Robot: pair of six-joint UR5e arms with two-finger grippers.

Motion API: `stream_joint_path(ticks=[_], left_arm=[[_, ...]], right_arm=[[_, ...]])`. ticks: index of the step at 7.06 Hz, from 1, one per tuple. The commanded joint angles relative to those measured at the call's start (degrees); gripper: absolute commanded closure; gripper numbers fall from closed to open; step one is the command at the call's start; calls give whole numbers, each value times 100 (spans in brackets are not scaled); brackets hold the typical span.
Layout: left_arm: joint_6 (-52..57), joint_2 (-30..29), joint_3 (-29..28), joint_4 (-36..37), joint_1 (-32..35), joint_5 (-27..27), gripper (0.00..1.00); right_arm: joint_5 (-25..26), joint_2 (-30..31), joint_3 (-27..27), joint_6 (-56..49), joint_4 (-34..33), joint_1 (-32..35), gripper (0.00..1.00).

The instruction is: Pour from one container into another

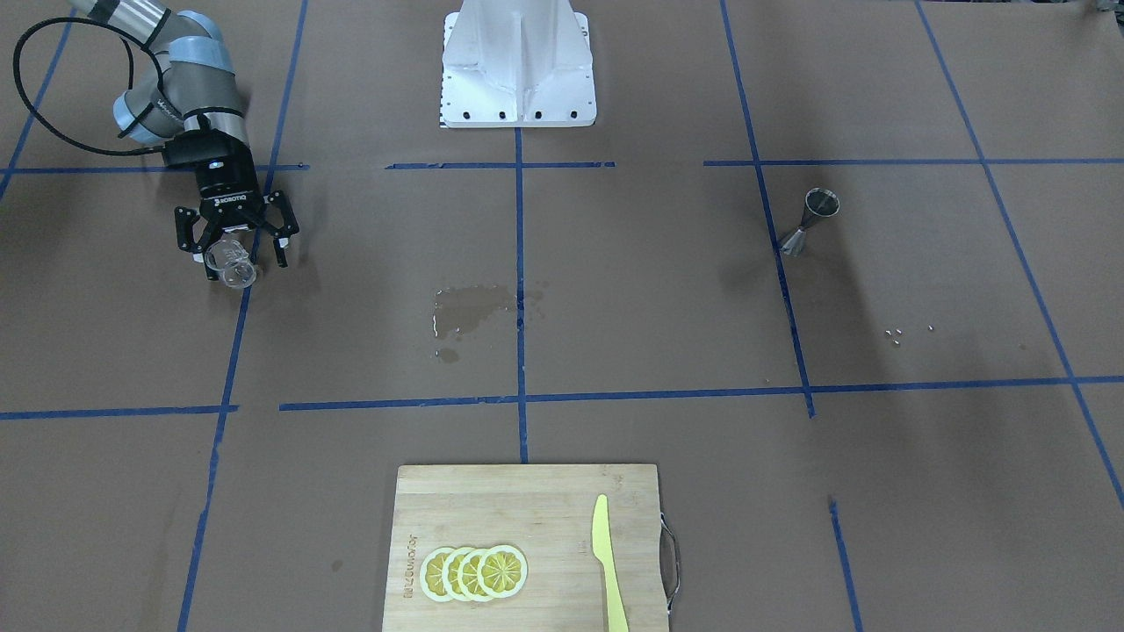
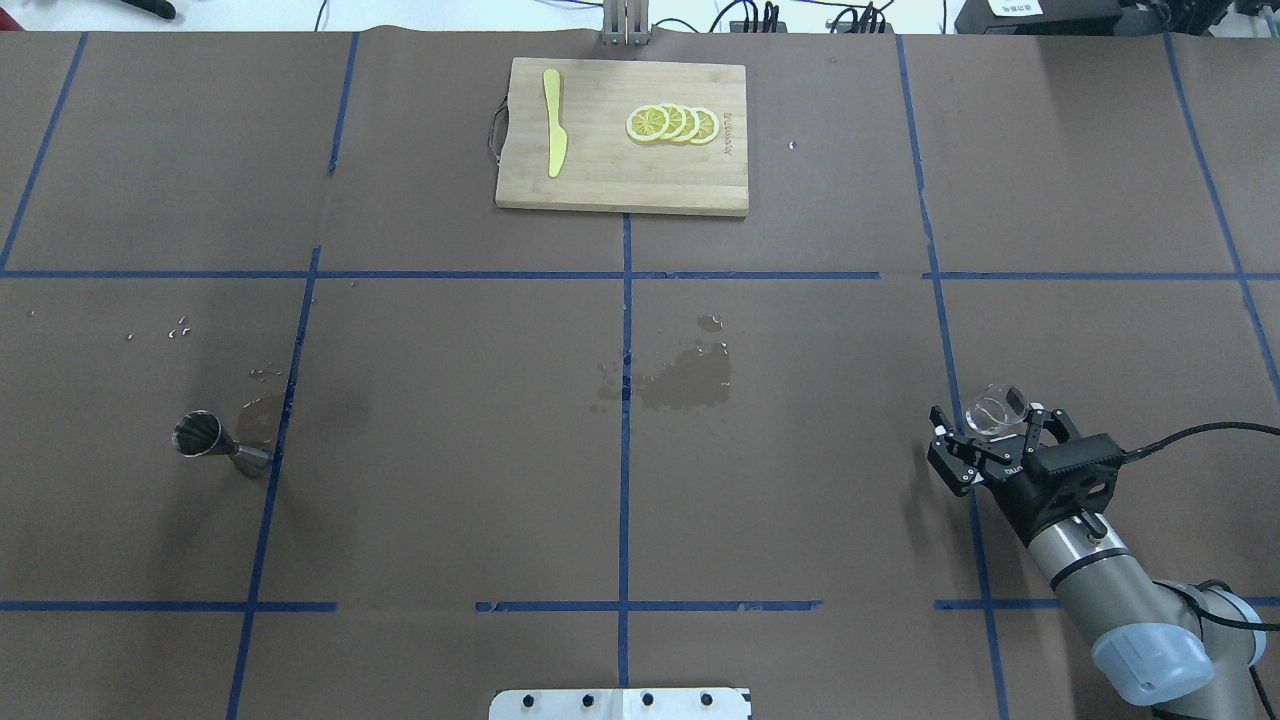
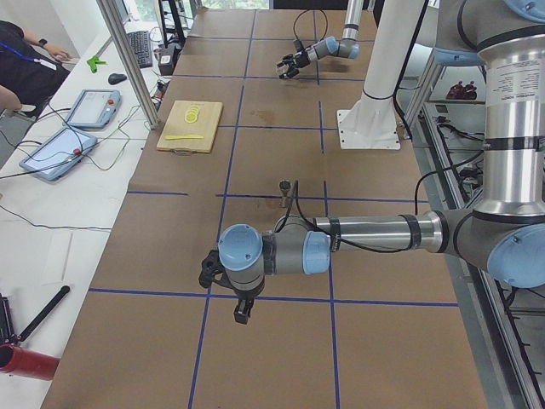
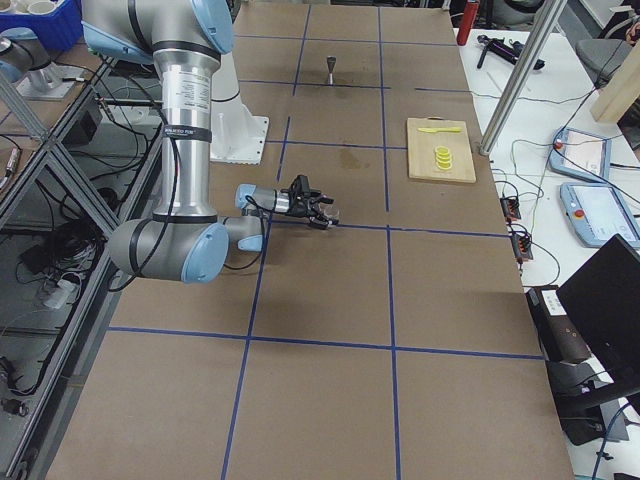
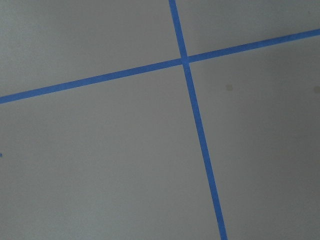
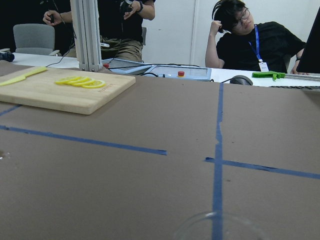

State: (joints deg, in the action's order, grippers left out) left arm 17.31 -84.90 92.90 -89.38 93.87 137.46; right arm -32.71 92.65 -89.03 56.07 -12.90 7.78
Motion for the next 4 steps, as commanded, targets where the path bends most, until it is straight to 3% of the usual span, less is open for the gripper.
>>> stream_joint_path(ticks=[1, 4], left_arm=[[0, 0, 0, -9, 0, 0, 0], [0, -9, -9, -18, 0, 0, 0]], right_arm=[[-7, -133, 122, -165, 15, 22, 0], [-8, -107, 114, -166, 24, 40, 0]])
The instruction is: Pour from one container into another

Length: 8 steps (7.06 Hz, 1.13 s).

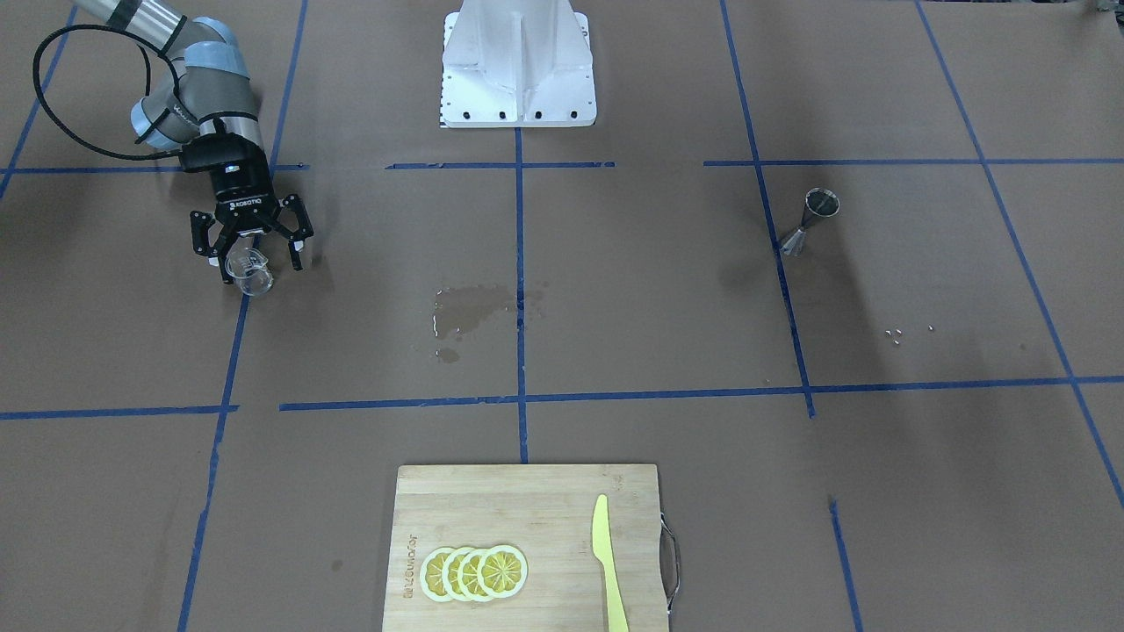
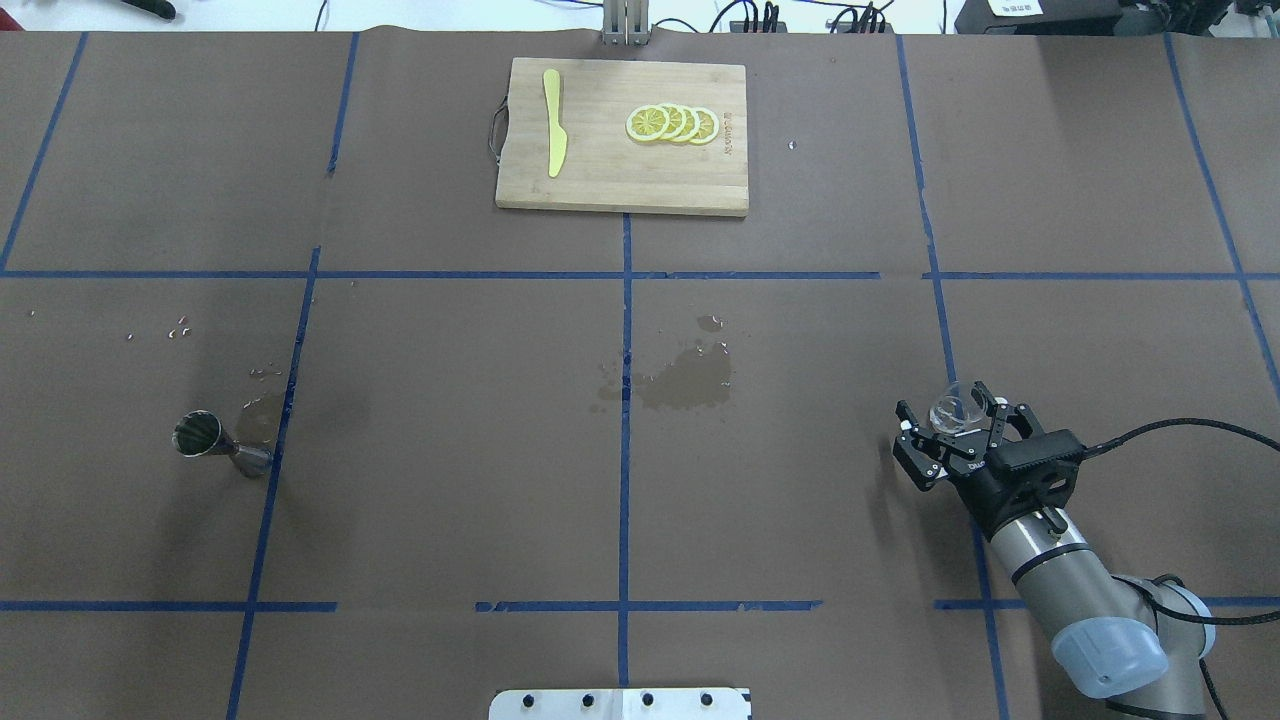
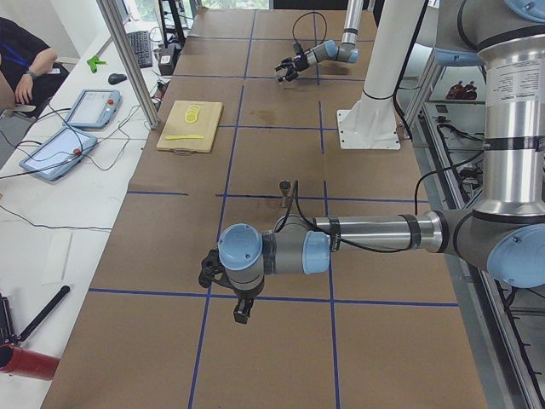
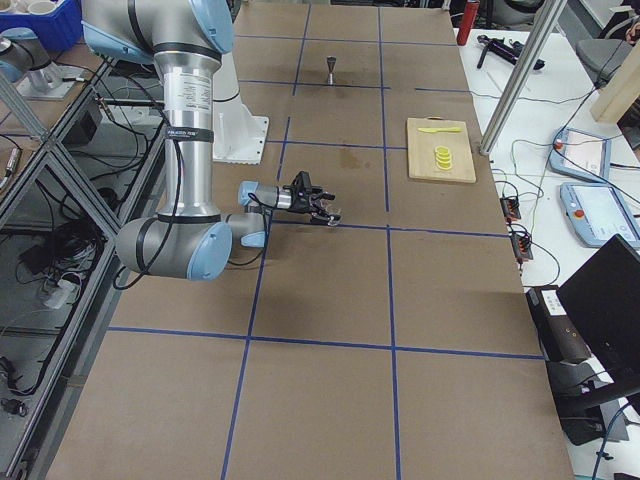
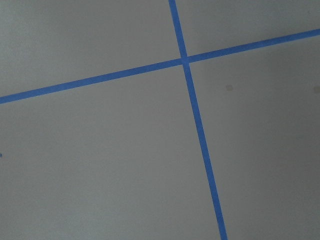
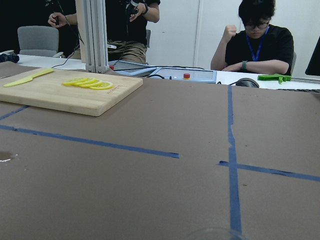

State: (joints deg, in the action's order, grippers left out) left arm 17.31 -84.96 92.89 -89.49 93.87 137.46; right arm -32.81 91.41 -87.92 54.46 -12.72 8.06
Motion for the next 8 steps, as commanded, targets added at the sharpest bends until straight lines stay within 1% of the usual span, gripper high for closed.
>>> stream_joint_path(ticks=[1, 2, 3, 4, 6, 7, 8], left_arm=[[0, 5, 1, -7, 0, 0, 0], [0, -3, 1, -7, 0, 0, 0], [0, -3, 1, -7, 0, 0, 0], [0, -3, 1, -7, 0, 0, 0], [0, -3, 1, -7, 0, 0, 0], [0, -12, 1, -16, 0, 0, 0], [0, -3, 36, -16, 0, 0, 0]], right_arm=[[-6, 244, -58, -5, 15, 21, 0], [-6, 368, -93, -14, 15, 90, 0], [-23, 352, -137, -58, 15, 169, 0], [-41, 360, -312, -284, 7, 257, 0], [-522, 343, -541, -366, -2, 564, 0], [-899, 334, -577, -366, -11, 800, 0], [-1433, 369, -708, -374, -63, 1107, 0]])
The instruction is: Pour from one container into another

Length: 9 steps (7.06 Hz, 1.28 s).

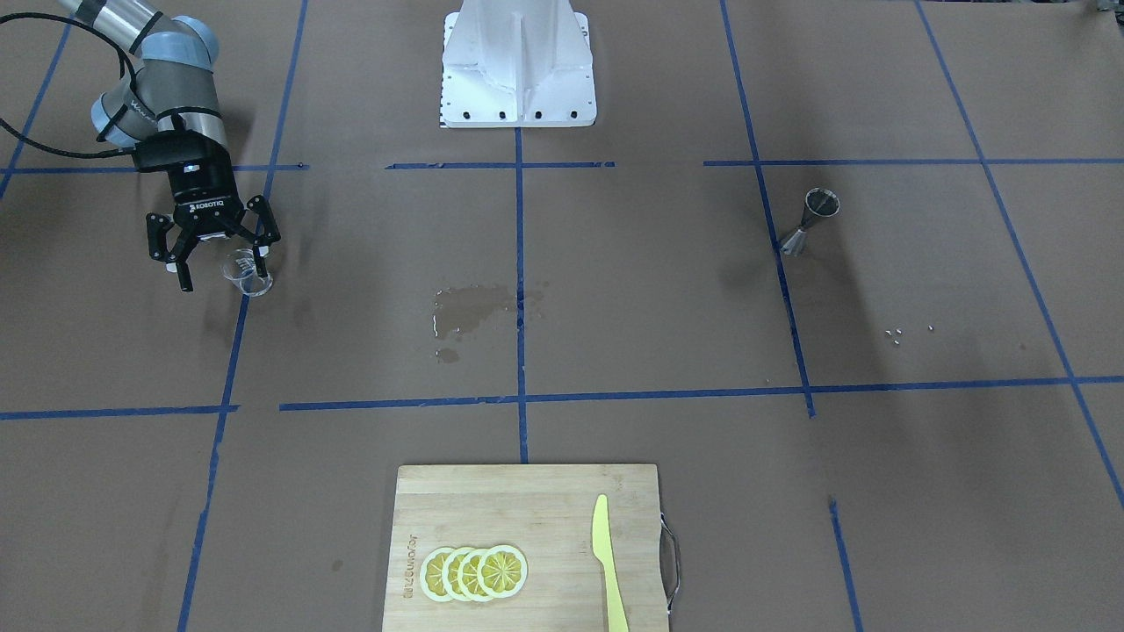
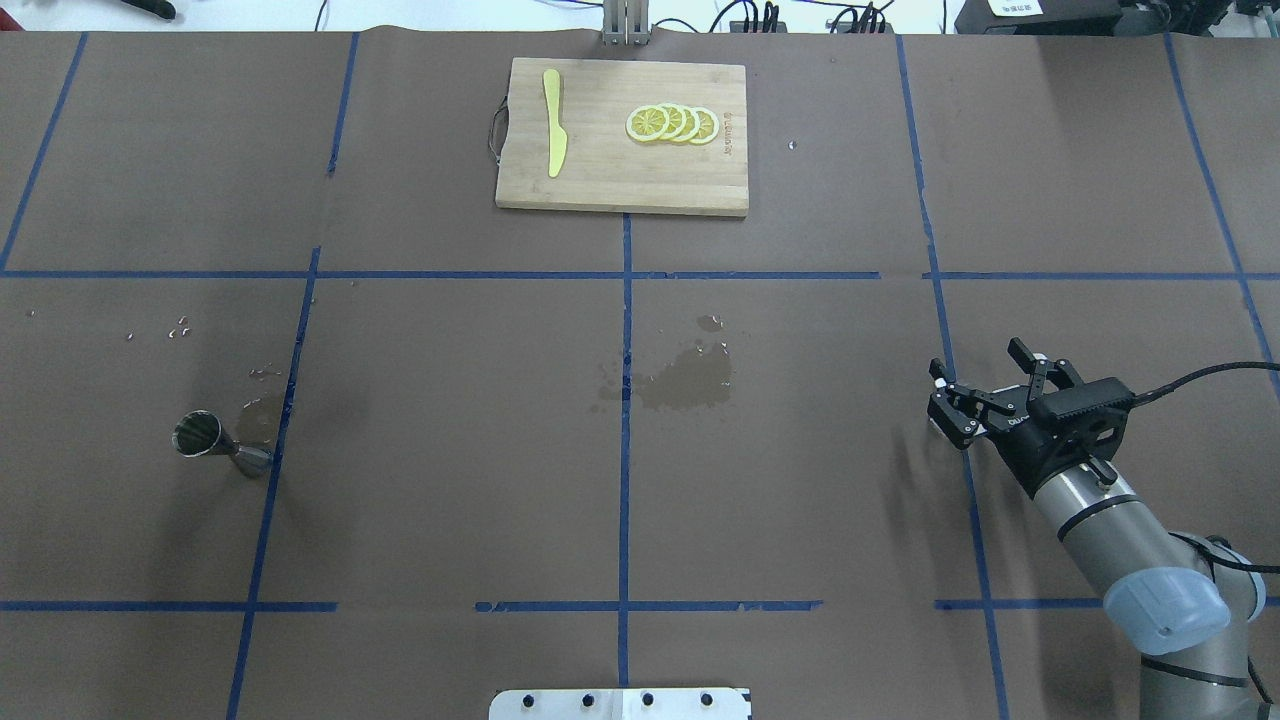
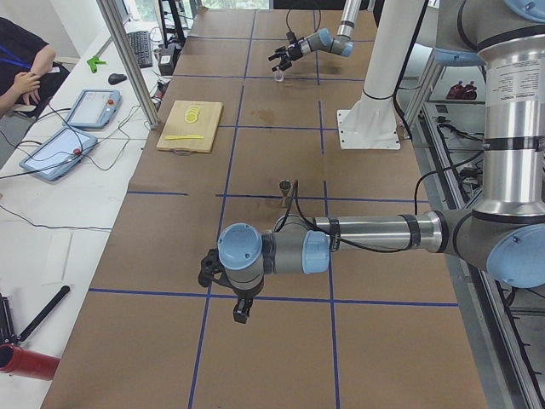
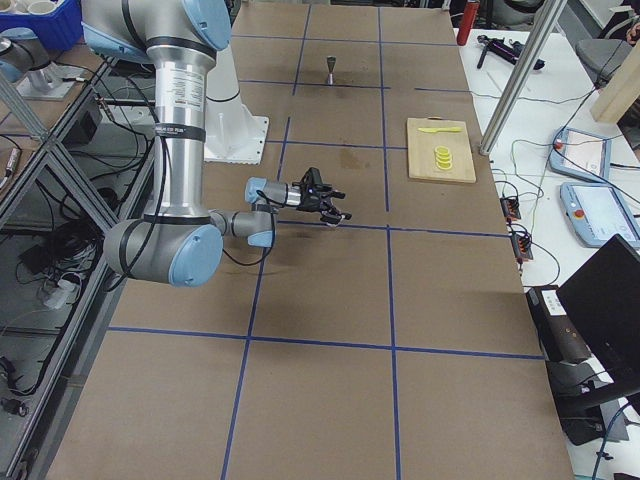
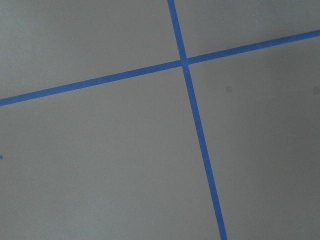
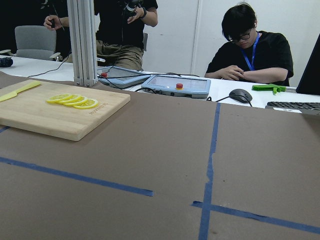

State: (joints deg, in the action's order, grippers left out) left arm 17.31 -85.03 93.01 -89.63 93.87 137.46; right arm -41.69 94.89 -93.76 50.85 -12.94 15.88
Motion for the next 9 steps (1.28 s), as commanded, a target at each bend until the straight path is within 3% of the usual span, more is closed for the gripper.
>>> stream_joint_path(ticks=[1, 3, 5, 7, 9], left_arm=[[0, 4, 59, 6, 0, 0, 0], [0, 4, 59, -2, 0, 0, 0], [0, -5, 68, -11, 0, 9, 0], [0, -5, 94, -11, 0, 0, 0], [0, -5, 103, -2, 0, 0, 0]], right_arm=[[-1064, 21, -142, -13, -260, 676, 0], [-2529, -23, -510, -13, -1486, 1562, 0], [-4714, -41, -512, -31, -1931, 2677, 0], [-6633, -32, -503, -1053, -2526, 3908, 0], [-8426, -49, -485, -2772, -3840, 5365, 0]])
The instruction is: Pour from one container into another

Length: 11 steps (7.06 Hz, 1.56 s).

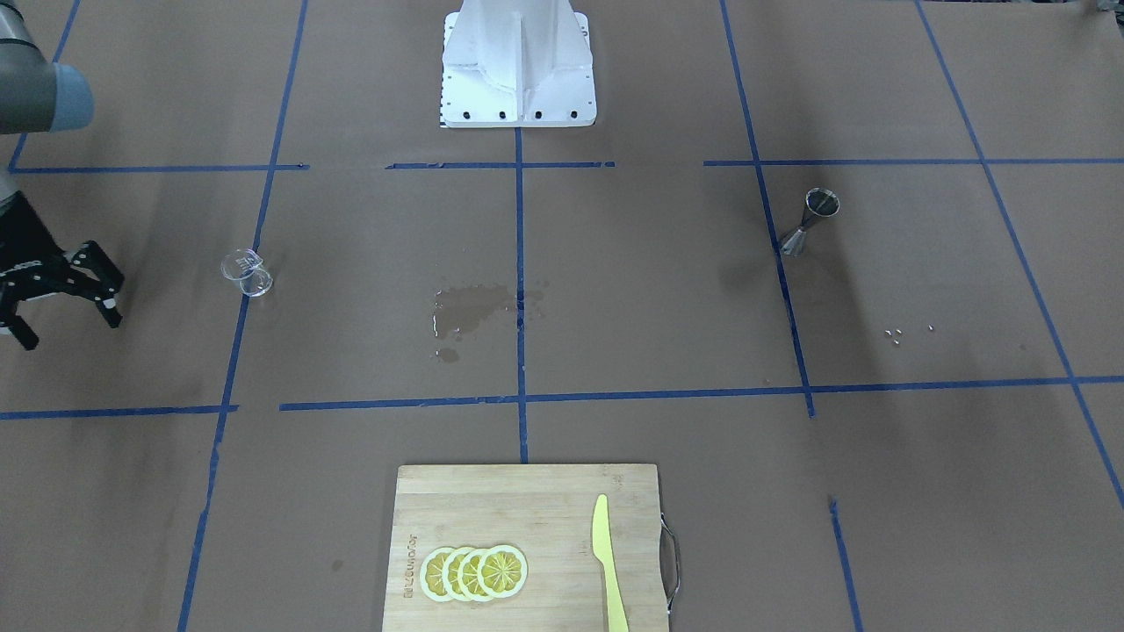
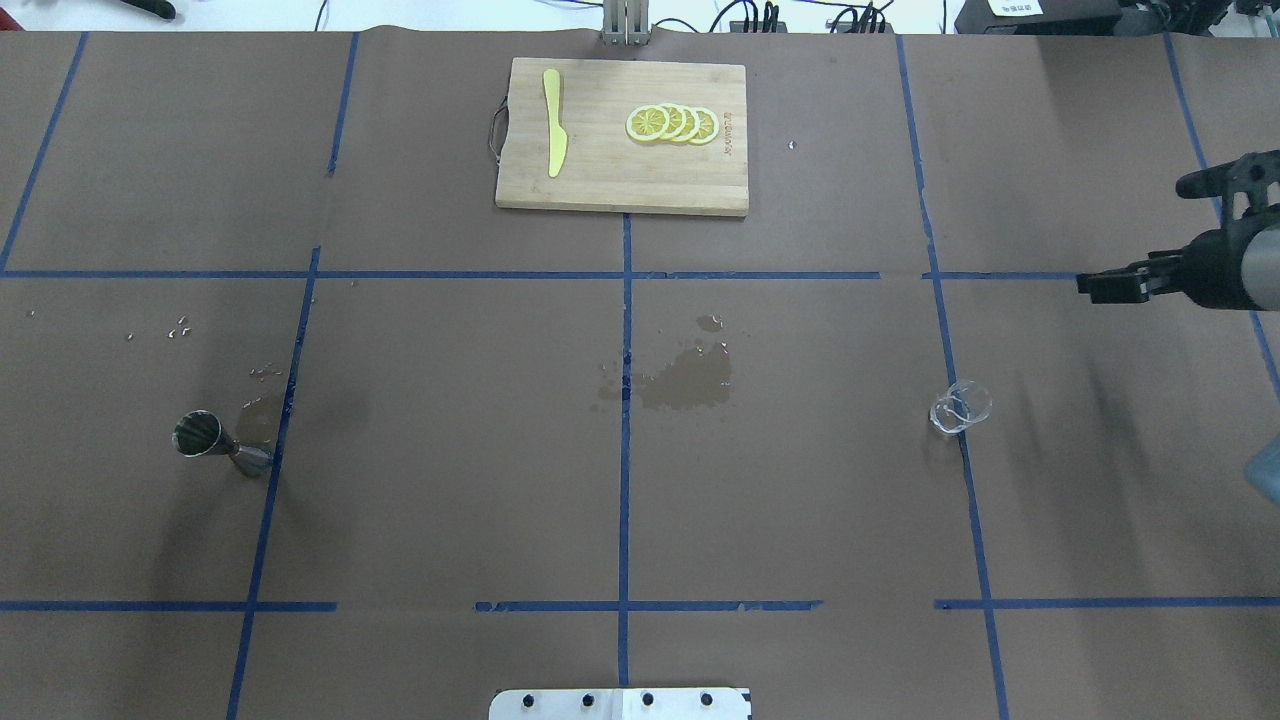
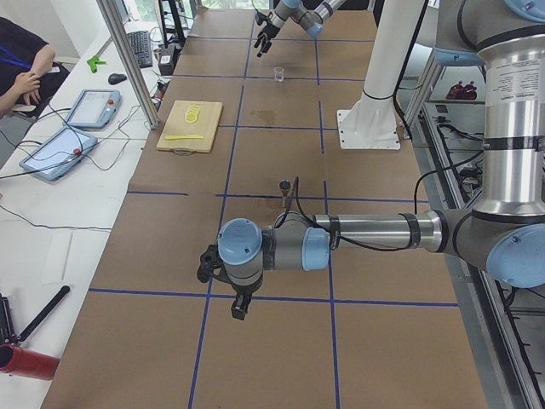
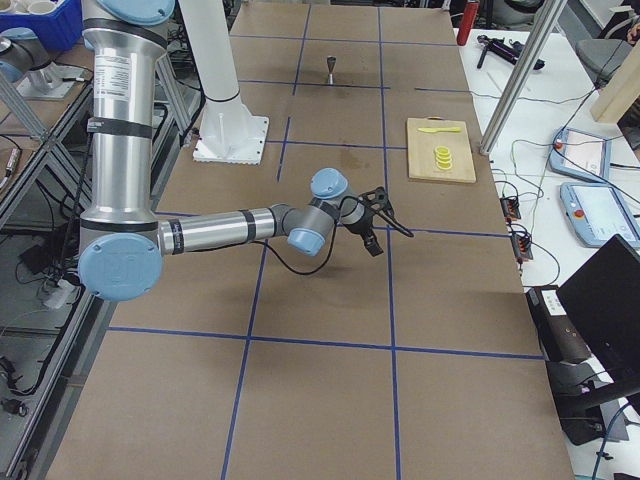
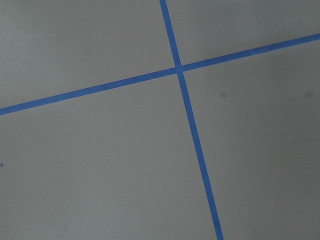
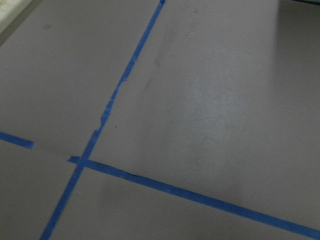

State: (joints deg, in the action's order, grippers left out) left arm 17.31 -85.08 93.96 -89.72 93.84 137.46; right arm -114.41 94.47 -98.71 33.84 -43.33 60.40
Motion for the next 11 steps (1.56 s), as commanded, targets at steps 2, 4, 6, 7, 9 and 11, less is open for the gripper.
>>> stream_joint_path(ticks=[2, 4, 6, 7, 9, 11], left_arm=[[0, 0, 8, 16, -6, 0, 0], [0, 0, -1, 25, 3, -9, 0], [0, 8, -1, 33, 3, -18, 0], [0, 9, -1, 33, 3, -18, 0], [9, 26, 8, -2, 3, 8, 0], [9, 0, 218, -80, 3, 8, 0]], right_arm=[[-2056, -17, -43, -2716, -2384, 1980, 0], [-2173, -52, -43, -3476, -3975, 2378, 0], [-2156, -61, -217, -3621, -5137, 2765, 0], [-2103, -43, -393, -3647, -5377, 2810, 0], [-1902, 45, -429, -3648, -5397, 2890, 0], [-1779, 62, -412, -3630, -5397, 2890, 0]])
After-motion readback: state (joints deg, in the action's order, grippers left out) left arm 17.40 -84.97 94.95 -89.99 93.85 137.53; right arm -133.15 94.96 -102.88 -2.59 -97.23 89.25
